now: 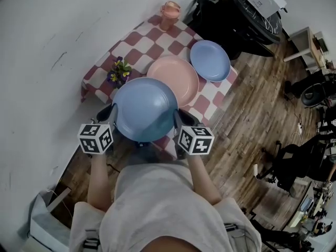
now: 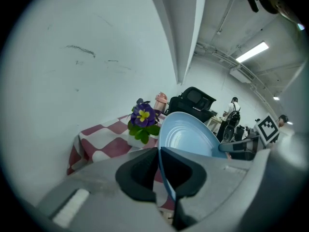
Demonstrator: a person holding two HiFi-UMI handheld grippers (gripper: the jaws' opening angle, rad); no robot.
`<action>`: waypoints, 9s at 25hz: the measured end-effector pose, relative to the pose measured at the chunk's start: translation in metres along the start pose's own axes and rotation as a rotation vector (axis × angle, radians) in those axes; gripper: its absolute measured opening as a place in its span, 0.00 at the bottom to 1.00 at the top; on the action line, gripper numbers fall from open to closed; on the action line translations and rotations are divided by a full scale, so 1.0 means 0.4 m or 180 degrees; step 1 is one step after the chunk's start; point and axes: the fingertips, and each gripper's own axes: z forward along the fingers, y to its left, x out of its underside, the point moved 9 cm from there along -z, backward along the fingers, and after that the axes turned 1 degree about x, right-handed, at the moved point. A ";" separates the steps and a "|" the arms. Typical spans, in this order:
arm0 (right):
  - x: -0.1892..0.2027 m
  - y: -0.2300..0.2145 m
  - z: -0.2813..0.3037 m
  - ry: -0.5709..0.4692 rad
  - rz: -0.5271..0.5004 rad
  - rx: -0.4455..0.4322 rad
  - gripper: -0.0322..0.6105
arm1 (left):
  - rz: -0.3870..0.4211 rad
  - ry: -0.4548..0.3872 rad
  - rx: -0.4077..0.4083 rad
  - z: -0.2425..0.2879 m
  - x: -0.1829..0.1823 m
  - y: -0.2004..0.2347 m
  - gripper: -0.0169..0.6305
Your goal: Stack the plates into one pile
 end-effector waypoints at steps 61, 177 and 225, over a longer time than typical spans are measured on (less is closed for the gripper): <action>-0.310 -0.444 0.317 0.0921 -0.1009 -0.0475 0.12 | -0.0535 0.0331 -0.1107 0.451 -0.027 -0.208 0.09; -0.593 -0.986 0.290 0.0368 -0.0975 -0.0831 0.22 | 0.0259 0.0623 -0.0912 0.945 -0.321 -0.555 0.29; -0.739 -0.803 0.297 -0.0002 -0.1202 -0.1020 0.07 | 0.0081 0.0240 -0.1504 0.720 -0.425 -0.572 0.06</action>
